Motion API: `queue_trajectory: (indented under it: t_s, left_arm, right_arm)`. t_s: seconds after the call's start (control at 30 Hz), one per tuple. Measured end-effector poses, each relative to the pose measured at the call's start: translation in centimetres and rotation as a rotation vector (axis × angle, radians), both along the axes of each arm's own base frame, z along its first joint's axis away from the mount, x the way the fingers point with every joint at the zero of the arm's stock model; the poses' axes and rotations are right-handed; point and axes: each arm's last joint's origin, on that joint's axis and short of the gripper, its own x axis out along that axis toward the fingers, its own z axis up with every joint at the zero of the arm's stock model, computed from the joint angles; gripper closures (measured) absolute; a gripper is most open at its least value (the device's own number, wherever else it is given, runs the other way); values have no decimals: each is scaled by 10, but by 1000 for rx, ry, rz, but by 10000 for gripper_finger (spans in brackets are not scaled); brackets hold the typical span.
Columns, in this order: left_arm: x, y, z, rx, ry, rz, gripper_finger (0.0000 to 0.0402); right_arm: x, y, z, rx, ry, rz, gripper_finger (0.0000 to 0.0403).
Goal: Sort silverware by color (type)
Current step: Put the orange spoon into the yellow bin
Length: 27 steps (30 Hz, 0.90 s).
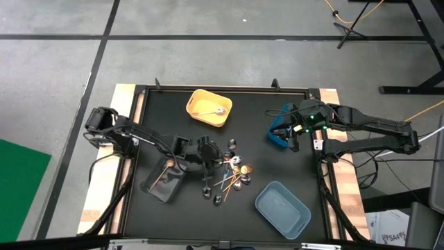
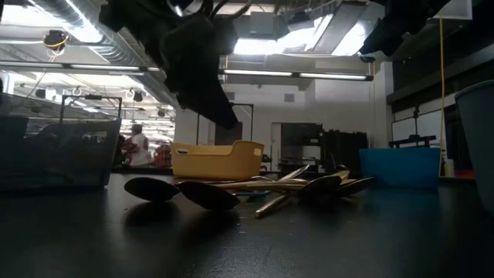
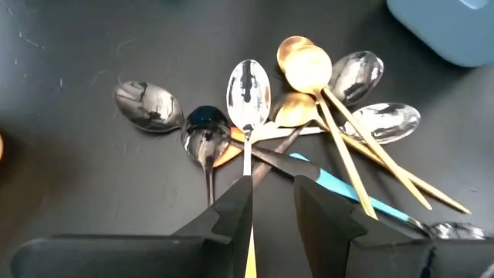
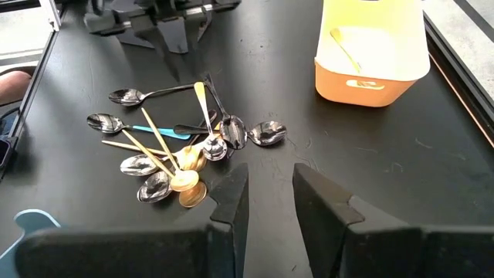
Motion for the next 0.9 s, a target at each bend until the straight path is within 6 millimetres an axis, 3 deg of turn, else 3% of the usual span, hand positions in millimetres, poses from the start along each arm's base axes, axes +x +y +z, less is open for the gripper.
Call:
queue_trajectory:
  t_s: [0.57,0.9]
  left_arm:
    - [-8,4,-34,-9,-62,10,310]
    - [1,2,-73,10,13,-14,310]
  right_arm:
    - [0,0,0,-1,-1,0,310]
    - [0,0,0,-1,-1,0,310]
